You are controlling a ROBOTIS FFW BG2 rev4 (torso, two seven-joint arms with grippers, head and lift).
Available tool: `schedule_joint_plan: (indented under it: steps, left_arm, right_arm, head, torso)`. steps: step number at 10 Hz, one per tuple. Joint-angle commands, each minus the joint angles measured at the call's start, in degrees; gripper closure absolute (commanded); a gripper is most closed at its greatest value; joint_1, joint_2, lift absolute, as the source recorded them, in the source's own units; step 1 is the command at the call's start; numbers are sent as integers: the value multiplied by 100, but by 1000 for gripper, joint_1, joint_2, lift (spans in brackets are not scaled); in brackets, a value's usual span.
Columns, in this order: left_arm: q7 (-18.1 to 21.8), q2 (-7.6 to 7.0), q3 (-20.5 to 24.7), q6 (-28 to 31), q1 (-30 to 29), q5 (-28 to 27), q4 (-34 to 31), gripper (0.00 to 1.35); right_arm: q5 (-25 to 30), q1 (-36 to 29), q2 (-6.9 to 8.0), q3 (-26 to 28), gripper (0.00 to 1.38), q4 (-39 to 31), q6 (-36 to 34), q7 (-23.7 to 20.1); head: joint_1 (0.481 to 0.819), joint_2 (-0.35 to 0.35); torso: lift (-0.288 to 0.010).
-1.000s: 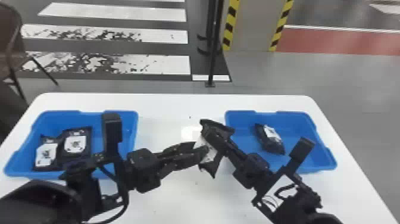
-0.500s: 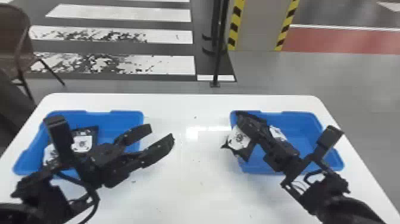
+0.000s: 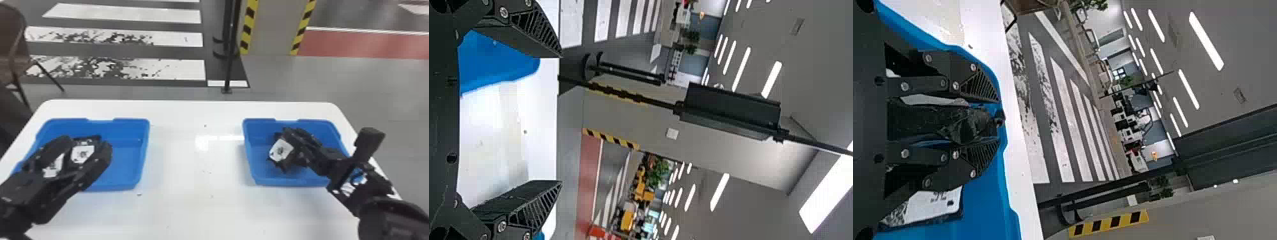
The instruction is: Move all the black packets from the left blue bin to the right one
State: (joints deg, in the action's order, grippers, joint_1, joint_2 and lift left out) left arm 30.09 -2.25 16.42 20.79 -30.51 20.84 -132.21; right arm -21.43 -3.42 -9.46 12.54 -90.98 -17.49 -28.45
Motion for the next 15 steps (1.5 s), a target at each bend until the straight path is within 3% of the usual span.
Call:
schedule_joint_plan:
  steps: [1, 3, 6, 8, 10, 13, 14, 15]
  left_arm:
    - [-12, 49, 277, 2, -98, -290, -33, 140]
    - [-47, 5, 437, 438, 0, -553, -19, 140]
    - [-91, -56, 700, 1113, 239, -1239, 94, 140]
    - [-91, -258, 597, 1465, 788, -1513, 656, 139]
    - [-100, -487, 334, 1999, 1702, -1833, 1303, 140]
    - [-337, -487, 277, 2871, 2799, -2587, 2062, 134]
    - [-328, -592, 60, 3293, 3192, -2690, 2526, 134]
    - [-320, -803, -443, 3630, 3572, -2644, 2948, 137]
  right_arm:
    - [452, -178, 23, 14, 130, -233, 231, 6]
    - [944, -937, 173, 14, 122, -1203, 582, 76]
    - [966, -2104, 515, -32, 124, -2441, 779, 164]
    - [738, -2442, 559, -317, 125, -2722, 779, 155]
    - [589, -2568, 559, -477, 128, -2778, 779, 103]
    - [441, -2597, 568, -637, 130, -2694, 737, 24]
    - [429, -2597, 568, -660, 130, -2694, 723, 15]
    - [384, -2597, 568, -683, 130, -2666, 681, 6]
  head:
    - [695, -64]
    - [695, -37]
    - [695, 41]
    - [695, 96]
    - [695, 153]
    - [695, 202]
    - [695, 214]
    - [695, 228]
  torso:
    - [-140]
    - [-140]
    - [-140]
    - [-140]
    - [-140]
    - [-140]
    - [-140]
    - [-140]
